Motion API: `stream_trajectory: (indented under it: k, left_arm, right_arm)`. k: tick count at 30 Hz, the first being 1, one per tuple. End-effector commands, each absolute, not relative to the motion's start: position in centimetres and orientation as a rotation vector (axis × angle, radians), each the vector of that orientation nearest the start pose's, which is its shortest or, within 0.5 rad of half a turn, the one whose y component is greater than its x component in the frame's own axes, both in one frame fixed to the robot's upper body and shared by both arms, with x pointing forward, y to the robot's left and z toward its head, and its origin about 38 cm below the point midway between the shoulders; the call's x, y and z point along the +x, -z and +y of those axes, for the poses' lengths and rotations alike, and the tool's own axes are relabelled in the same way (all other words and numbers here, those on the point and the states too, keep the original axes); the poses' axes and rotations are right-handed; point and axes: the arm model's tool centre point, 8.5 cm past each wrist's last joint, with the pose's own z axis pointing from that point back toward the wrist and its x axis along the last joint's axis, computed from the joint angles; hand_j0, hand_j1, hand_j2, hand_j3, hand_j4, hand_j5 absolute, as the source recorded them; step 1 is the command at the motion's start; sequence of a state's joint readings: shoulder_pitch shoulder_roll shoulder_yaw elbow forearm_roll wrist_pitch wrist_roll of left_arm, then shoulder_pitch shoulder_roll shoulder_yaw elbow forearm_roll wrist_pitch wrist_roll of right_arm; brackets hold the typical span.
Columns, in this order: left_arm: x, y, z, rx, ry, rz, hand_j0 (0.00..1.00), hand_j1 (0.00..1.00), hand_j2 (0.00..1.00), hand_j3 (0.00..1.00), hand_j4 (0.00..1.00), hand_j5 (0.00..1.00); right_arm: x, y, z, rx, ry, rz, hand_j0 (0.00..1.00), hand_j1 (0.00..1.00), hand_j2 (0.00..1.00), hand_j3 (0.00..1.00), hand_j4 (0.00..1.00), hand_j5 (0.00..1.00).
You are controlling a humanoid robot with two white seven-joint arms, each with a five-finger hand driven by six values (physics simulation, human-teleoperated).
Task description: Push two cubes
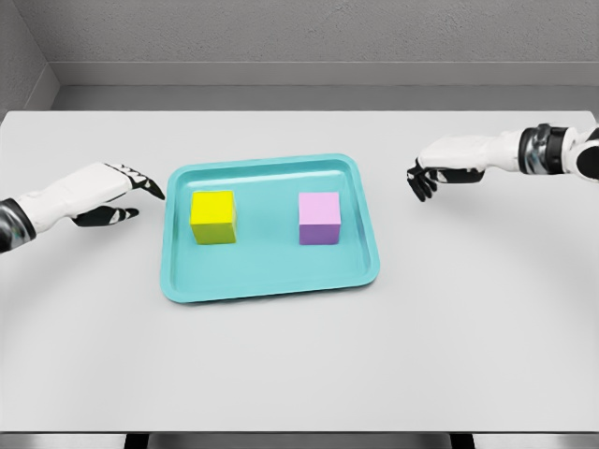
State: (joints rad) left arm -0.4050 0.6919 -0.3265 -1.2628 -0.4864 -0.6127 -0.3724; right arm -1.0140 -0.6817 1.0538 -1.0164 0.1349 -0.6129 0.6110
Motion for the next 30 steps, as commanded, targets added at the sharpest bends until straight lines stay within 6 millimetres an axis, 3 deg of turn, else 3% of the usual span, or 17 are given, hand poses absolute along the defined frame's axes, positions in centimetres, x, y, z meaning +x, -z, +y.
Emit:
stream_trajectory:
  k: [1, 13, 17, 19, 30]
  left_arm:
    - [43.1, -15.1, 35.7, 0.466, 1.702, -1.468, 0.63, 0.63, 0.63, 0.63, 0.63, 0.63]
    - [41.7, -15.7, 33.6, 0.433, 1.756, -1.526, 0.63, 0.63, 0.63, 0.63, 0.63, 0.63]
    - [41.8, -15.2, 33.5, 0.431, 1.754, -1.515, 0.63, 0.63, 0.63, 0.63, 0.63, 0.63]
    - [42.1, -14.4, 34.4, 0.431, 1.729, -1.486, 0.63, 0.63, 0.63, 0.63, 0.63, 0.63]
    - [42.5, -14.2, 34.0, 0.423, 1.715, -1.494, 0.63, 0.63, 0.63, 0.63, 0.63, 0.63]
  right_arm:
    - [49.8, -18.7, -26.5, -0.136, -2.117, -1.196, 0.1, 0.1, 0.1, 0.1, 0.1, 0.1]
    - [49.1, -18.6, -22.0, -0.126, -2.303, -1.169, 0.1, 0.1, 0.1, 0.1, 0.1, 0.1]
    - [49.0, -18.3, -21.6, -0.117, -2.317, -1.157, 0.1, 0.1, 0.1, 0.1, 0.1, 0.1]
    - [49.0, -18.4, -21.1, -0.112, -2.33, -1.157, 0.1, 0.1, 0.1, 0.1, 0.1, 0.1]
    - [49.4, -17.9, -19.9, -0.107, -2.353, -1.137, 0.1, 0.1, 0.1, 0.1, 0.1, 0.1]
